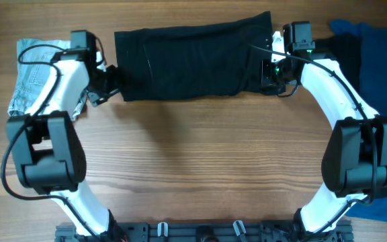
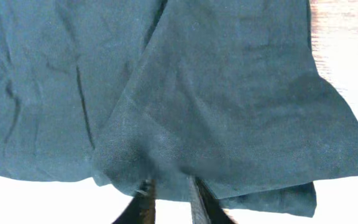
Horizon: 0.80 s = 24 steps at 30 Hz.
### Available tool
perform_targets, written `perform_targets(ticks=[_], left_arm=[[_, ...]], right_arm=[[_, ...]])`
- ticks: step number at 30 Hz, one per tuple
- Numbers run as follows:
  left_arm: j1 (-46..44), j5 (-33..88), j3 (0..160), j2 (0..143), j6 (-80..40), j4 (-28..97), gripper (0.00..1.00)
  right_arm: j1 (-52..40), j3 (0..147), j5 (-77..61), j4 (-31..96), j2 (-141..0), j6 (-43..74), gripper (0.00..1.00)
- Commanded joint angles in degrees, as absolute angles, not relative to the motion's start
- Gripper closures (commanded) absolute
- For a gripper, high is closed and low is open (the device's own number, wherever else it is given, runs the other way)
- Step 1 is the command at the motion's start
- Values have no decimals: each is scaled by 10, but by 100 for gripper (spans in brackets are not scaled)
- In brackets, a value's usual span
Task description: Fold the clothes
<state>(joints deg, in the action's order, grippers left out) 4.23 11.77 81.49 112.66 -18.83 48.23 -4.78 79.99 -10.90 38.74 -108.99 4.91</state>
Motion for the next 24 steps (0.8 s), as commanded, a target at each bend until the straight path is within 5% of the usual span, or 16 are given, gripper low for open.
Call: perform_targets(ticks=[1, 5, 6, 7, 8, 24], left_arm=[[42, 158, 814, 1115, -130, 483, 18], [40, 165, 813, 1123, -121, 483, 18], [40, 165, 813, 1128, -119, 482, 18], [40, 165, 812, 1138, -119, 482, 18], [40, 165, 812, 1141, -119, 482, 18], [40, 182, 797, 1154, -120, 468, 18]], right_arm=[[-49, 800, -89, 387, -1093, 45, 70], [-12, 801, -154, 397, -1067, 51, 62], [3, 801, -165, 399, -1064, 51, 51], [32, 800, -170, 413, -1064, 49, 26], [44, 800, -168, 425, -1065, 43, 22], [79, 798, -207, 388, -1127, -20, 18]])
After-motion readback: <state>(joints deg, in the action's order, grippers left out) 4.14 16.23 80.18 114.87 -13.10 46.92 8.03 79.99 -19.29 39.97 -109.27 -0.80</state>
